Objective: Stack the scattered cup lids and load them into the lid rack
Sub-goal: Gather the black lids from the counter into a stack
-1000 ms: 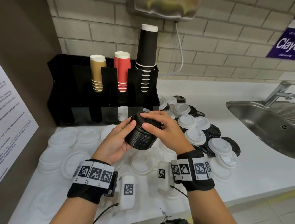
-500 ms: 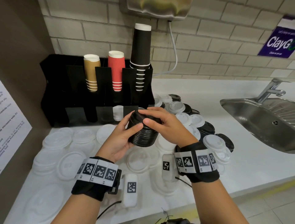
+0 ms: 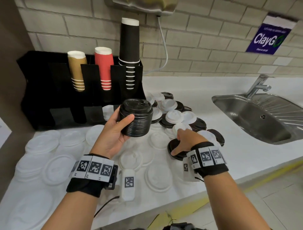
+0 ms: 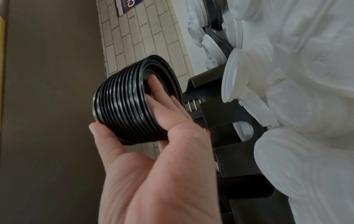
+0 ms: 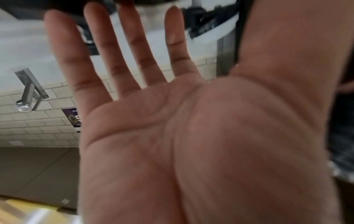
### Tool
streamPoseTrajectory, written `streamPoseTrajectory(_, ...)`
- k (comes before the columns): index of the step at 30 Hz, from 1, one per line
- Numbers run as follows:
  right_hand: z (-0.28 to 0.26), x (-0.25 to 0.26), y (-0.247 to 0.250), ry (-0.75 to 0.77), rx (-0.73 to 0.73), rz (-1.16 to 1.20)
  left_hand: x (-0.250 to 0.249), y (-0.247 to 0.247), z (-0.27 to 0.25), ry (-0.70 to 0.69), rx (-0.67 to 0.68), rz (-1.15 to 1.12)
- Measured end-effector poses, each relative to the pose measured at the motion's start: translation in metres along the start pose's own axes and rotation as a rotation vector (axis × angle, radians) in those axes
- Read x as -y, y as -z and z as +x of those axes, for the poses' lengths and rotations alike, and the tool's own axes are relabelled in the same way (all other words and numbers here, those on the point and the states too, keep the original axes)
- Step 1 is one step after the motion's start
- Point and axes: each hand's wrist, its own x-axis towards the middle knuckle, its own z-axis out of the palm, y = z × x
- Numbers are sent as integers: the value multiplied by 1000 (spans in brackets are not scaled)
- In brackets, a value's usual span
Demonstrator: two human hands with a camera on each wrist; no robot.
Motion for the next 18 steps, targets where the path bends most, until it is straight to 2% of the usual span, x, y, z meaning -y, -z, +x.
streamPoseTrajectory(4, 4, 0, -5, -6, 32, -4, 2, -2, -3, 15, 21, 5)
streamPoseTrajectory(7, -1, -6, 8, 47, 15, 105, 1, -2, -5, 25, 26, -7)
streamPoseTrajectory(10, -9, -12, 26, 162, -27, 381, 2, -2, -5, 40, 28, -13)
streamPoseTrajectory(15, -23, 14, 39, 446, -287, 971, 5, -4, -7, 70, 81, 27)
streamPoseTrajectory(18, -25, 37, 35, 591, -366, 1093, 8, -6, -8, 100, 131, 57)
